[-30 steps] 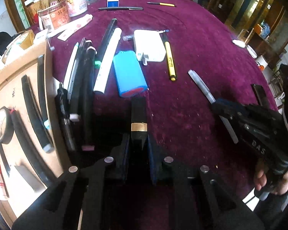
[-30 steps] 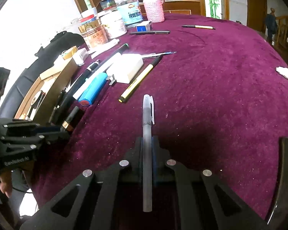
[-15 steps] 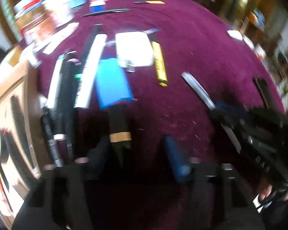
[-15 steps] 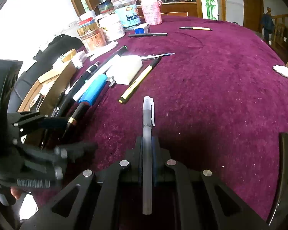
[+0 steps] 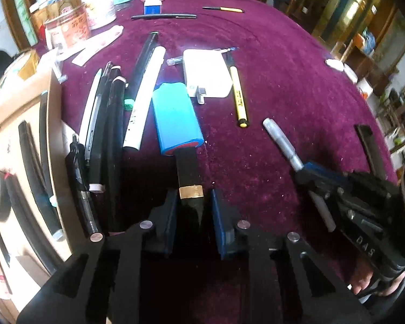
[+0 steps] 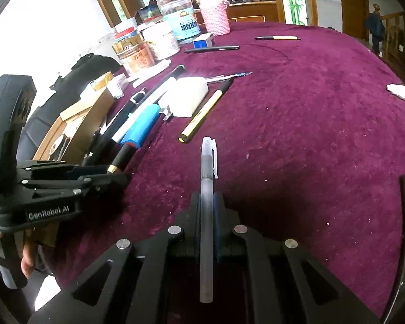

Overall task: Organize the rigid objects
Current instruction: 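Carry pen and black tube into the cardboard tray and open both tools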

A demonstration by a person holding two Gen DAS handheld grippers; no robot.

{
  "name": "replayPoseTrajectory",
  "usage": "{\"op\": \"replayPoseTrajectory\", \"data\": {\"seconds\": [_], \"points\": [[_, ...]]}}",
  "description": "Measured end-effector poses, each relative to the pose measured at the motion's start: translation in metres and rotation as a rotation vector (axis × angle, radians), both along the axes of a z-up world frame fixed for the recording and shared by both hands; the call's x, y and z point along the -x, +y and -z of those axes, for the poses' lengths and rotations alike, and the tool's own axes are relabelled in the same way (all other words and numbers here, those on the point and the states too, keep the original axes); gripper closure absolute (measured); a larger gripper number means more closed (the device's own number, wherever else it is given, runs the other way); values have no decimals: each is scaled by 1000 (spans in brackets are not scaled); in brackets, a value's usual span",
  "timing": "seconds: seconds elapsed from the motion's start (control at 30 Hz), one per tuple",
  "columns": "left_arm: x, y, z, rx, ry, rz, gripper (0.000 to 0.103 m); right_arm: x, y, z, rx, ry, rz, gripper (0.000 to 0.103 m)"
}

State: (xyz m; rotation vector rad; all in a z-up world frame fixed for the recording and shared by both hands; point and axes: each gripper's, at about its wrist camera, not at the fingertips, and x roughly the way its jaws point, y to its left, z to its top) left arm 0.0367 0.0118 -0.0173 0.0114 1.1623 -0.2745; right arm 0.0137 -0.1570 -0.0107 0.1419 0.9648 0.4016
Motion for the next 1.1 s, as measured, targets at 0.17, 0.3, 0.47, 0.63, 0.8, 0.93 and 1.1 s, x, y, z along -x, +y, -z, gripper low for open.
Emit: {"op": "replayPoseTrajectory", "data": {"seconds": [0.17, 0.3, 0.47, 0.63, 0.8, 0.93, 1.1], "points": [[18, 5, -11, 32, -58, -13, 86, 2, 0, 1, -2, 5, 3, 95], [22, 12, -13, 73, -68, -23, 86, 4, 3, 0, 4, -9, 6, 95], [17, 10, -6, 63, -48, -21, 86, 7, 10, -1, 18, -8, -1, 95], [11, -1, 1, 21, -40, -18, 85, 6, 11, -1, 17, -6, 3, 95], [19, 6, -7, 66, -87, -28, 87, 7, 9, -2, -5, -12, 16, 95], [30, 25, -20, 191, -104, -43, 87, 13, 14, -14, -49, -49, 2, 95], [49, 59, -45, 268, -164, -94, 87, 21, 37, -37, -158, -95, -74, 95]]}}
